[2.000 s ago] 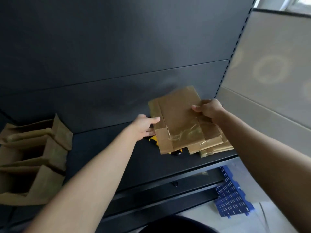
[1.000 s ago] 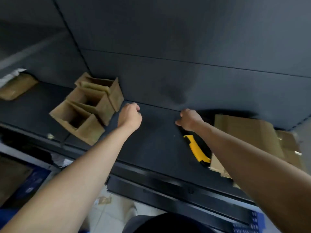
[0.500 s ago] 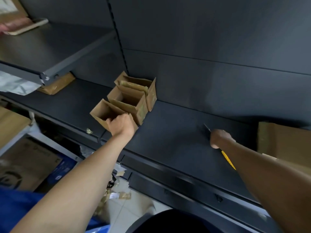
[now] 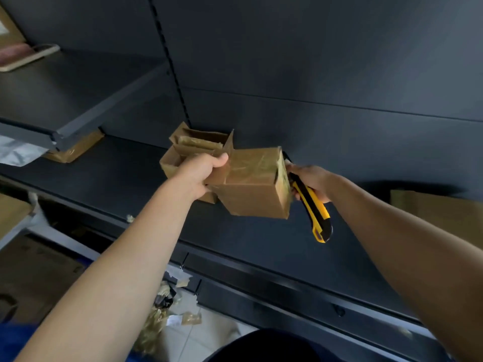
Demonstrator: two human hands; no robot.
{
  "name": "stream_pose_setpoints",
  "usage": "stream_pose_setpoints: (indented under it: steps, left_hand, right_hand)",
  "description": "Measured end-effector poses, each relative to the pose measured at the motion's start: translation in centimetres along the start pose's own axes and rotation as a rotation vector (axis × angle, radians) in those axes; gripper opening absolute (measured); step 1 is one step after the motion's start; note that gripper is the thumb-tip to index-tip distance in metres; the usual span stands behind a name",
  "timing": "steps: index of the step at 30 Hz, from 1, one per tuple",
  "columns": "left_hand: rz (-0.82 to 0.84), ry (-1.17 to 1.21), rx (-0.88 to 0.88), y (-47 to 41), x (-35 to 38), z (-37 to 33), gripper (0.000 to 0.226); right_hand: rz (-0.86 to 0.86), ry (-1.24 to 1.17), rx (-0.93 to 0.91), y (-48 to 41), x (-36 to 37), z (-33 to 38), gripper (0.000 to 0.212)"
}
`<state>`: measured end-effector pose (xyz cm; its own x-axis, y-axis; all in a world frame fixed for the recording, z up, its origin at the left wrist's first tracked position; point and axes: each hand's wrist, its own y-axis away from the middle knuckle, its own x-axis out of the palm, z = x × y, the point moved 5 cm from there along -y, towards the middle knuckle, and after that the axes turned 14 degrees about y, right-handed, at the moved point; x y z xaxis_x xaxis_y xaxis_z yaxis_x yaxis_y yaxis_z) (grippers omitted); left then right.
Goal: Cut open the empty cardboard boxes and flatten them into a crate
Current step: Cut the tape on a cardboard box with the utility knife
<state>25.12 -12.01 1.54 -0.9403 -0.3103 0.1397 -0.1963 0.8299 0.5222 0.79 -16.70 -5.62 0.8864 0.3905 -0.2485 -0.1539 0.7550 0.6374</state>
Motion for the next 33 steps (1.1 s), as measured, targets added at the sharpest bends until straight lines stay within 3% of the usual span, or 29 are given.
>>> stream_pose_setpoints:
  steps: [3, 6, 10, 14, 16, 18, 19, 23, 26, 29, 33]
  left_hand:
    - [0.022, 0.202, -0.084, -1.8, 0.1, 2.3, 0.024]
    - [0.006, 0.160, -0.178, -3.7, 0.7, 5.8, 0.036]
    - [-0.079, -0.215, -0.154, -5.7, 1.7, 8.5, 0.066]
    - [-0.089, -0.369, 0.042, -7.2, 2.2, 6.2, 0.066]
    - [-0.021, -0.437, 0.033, -7.2, 2.4, 5.2, 0.095]
    - [0.132, -0.473, -0.089, -6.9, 3.0, 5.0, 0.127]
    - [0.215, -0.515, -0.147, -6.8, 3.2, 5.3, 0.130]
    - [0.270, -0.539, -0.147, -7.9, 2.9, 7.1, 0.097]
    - [0.277, -0.485, 0.074, -7.8, 3.5, 7.3, 0.075]
    - [0.334, -0.539, 0.318, -7.2, 4.4, 6.2, 0.052]
    - [0.440, -0.518, 0.145, -5.9, 4.6, 7.1, 0.078]
  right_hand:
    - [0.138, -0.078, 0.008, 1.0, -1.4, -0.9, 0.075]
    - [0.139, 0.029, -0.010, 1.7, -2.5, -1.5, 0.072]
    - [-0.118, 0.233, 0.040, 1.7, -3.4, -1.9, 0.033]
    - [-0.287, 0.277, 0.030, 1.7, -2.8, -1.1, 0.038]
    - [-0.353, 0.344, 0.027, 1.9, -2.1, -0.4, 0.043]
    - [-0.429, 0.415, 0.037, 2.0, -1.4, 0.3, 0.047]
    - [-0.462, 0.461, 0.044, 2.0, -1.0, 0.6, 0.049]
    - [-0.558, 0.518, 0.043, 2.0, 0.7, 1.0, 0.041]
    - [-0.580, 0.590, -0.038, 2.7, 1.2, 0.9, 0.023]
    - [-0.598, 0.859, -0.168, 4.4, 0.5, 1.3, 0.017]
    - [-0.512, 1.084, -0.265, 6.3, -0.1, 2.8, 0.021]
